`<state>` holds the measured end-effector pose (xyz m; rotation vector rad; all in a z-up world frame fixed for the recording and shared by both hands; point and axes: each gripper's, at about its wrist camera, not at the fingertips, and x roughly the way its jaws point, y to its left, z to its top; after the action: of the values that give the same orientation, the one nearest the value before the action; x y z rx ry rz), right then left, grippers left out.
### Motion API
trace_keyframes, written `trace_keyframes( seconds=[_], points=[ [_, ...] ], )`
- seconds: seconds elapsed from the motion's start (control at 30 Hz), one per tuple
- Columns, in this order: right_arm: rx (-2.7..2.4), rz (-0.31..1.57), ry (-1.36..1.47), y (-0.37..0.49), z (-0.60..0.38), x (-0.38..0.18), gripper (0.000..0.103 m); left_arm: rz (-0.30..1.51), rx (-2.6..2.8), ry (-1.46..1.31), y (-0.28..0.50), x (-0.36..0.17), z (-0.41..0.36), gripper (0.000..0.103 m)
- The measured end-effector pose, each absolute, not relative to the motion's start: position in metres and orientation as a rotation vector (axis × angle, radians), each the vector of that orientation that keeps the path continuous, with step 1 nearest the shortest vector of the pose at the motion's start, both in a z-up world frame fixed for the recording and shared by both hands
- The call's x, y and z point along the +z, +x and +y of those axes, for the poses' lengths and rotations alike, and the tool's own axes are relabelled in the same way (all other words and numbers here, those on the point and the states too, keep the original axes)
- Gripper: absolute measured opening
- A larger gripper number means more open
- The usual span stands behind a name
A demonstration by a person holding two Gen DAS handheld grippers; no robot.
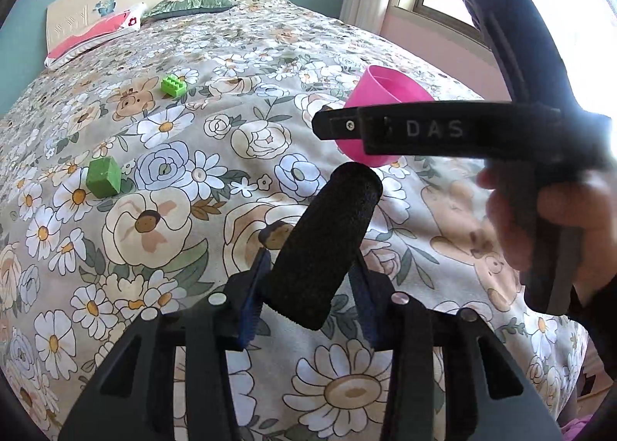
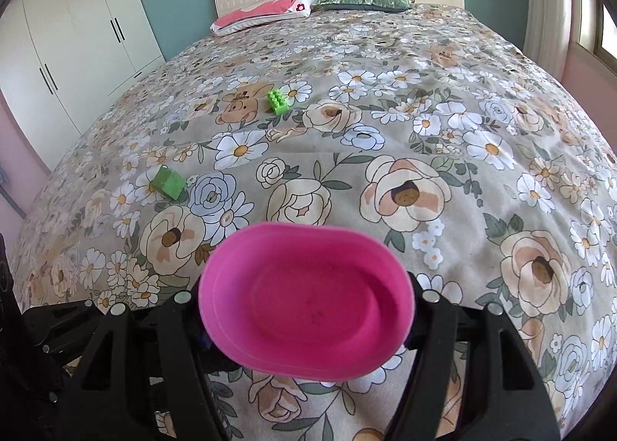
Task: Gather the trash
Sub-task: 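Carry the black foam tube and pink cup with both tools over the bin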
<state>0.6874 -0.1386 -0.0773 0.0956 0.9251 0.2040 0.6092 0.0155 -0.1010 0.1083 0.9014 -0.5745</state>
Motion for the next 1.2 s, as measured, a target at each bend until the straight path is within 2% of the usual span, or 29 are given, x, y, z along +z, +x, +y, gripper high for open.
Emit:
trace_keyframes(
  seconds=[0.2,0.47,0.83,1.2],
  points=[
    [0.181,0.873,0.090,0.653,-0.156,-0.024,0.067,0.869,-0.510,0.101,0.578,-0.058,0.020,0.043],
    [0.171,0.757,0.052,0.584,-0.170,0.079,0.067,0.761,-0.408,0.084,0.543,0.027,0.025,0.041],
    [0.187,0.579,-0.003,0.454,-0.173,0.215,0.067,0.567,-0.326,0.052,0.435,0.154,0.028,0.040],
    [0.256,0.455,-0.047,0.324,-0.164,0.297,0.067,0.431,-0.241,0.048,0.333,0.237,0.042,0.040]
  ],
)
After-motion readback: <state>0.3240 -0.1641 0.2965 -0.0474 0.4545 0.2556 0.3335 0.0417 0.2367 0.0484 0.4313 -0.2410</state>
